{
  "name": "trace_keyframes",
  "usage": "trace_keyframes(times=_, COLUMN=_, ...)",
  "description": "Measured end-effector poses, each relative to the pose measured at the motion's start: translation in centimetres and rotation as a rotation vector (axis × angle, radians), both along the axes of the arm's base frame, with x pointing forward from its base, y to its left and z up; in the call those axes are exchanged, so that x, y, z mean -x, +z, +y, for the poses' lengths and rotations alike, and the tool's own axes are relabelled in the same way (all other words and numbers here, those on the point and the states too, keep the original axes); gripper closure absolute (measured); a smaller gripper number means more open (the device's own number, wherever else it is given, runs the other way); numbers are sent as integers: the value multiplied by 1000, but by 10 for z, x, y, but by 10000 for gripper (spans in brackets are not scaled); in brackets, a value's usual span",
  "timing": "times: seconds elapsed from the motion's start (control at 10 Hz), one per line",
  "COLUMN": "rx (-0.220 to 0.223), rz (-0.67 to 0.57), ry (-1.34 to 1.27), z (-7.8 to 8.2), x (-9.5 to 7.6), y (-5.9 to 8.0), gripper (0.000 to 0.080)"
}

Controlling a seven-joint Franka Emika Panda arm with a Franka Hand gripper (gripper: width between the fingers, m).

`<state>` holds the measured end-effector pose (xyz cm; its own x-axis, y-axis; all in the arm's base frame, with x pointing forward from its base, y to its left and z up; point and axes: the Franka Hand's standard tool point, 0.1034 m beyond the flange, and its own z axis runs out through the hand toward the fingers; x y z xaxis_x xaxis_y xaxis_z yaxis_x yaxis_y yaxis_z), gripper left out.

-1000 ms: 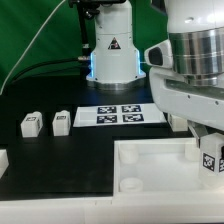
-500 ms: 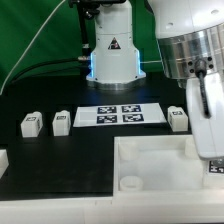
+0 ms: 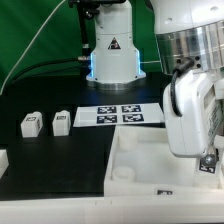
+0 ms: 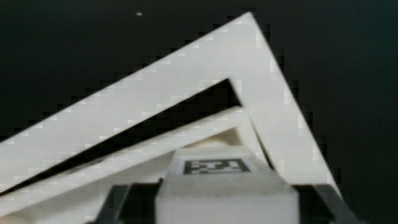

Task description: Assemble one leg

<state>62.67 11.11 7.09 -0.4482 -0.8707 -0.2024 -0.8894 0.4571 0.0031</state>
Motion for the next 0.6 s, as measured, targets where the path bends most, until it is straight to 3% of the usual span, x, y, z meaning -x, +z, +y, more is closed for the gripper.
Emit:
trace_keyframes(times=0.1, rx=-1, rz=-1, ry=4, z=3, x=1, y=1, gripper=255)
trace_keyframes(times=0.2, rx=-4, rz=-2, ry=17, z=11, x=5, y=5, gripper=255)
trace_keyframes(times=0.3, rx=-8, rz=-5, ry=28, z=19, x=11, y=13, gripper=168)
trace_keyframes(times=0.5, rx=-16, rz=-21, ry=46, z=30, x=15, y=29, gripper=155)
trace_keyframes(times=0.6, rx=-12, rz=-17, ry=52, z=28, x=16, y=25, gripper=155)
